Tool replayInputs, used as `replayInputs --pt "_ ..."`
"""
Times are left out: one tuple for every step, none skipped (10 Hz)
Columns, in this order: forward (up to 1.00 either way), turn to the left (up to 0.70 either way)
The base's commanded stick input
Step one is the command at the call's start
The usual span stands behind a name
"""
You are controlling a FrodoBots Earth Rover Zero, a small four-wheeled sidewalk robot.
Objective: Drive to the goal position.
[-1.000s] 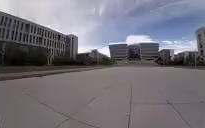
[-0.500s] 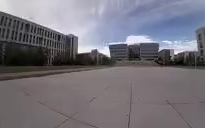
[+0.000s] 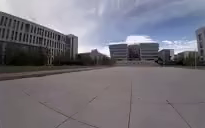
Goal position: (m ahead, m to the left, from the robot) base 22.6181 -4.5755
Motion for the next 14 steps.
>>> replayInputs --pt "0.00 0.00" --pt "0.03 0.00" --pt "0.04 0.00" --pt "0.04 0.00" --pt "0.04 0.00" --pt "0.04 0.00" --pt "0.04 0.00" --pt "0.04 0.00" --pt "0.04 0.00" --pt "0.04 0.00" --pt "0.04 0.00" --pt "0.04 0.00" --pt "0.04 0.00" --pt "0.04 0.00"
